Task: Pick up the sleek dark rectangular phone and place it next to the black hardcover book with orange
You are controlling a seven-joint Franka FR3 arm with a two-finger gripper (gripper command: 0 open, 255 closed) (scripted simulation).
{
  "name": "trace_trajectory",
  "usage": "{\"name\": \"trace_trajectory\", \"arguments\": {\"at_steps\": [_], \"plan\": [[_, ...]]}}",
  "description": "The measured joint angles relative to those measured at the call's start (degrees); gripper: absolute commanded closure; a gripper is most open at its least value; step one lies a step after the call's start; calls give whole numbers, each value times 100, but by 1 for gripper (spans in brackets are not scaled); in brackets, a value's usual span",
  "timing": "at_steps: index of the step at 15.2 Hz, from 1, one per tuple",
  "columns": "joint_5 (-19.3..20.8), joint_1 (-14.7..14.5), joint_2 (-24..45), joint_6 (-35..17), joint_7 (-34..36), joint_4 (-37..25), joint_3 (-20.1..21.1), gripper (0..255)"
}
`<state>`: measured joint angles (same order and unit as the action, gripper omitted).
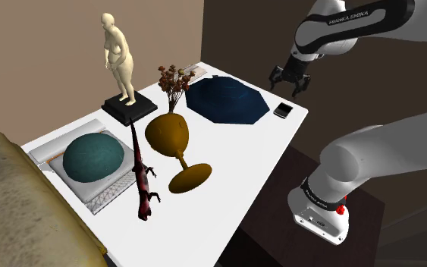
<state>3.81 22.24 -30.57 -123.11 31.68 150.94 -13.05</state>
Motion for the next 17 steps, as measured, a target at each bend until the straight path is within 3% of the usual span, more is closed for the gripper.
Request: {"name": "trace_trajectory", "arguments": {"at_steps": [5, 12, 17], "plan": [[44, 455, 367, -612, 554, 373, -229, 0], [-5, 456, 797, -1278, 552, 622, -330, 0], [-20, 442, 859, -1370, 550, 651, -335, 0]]}}
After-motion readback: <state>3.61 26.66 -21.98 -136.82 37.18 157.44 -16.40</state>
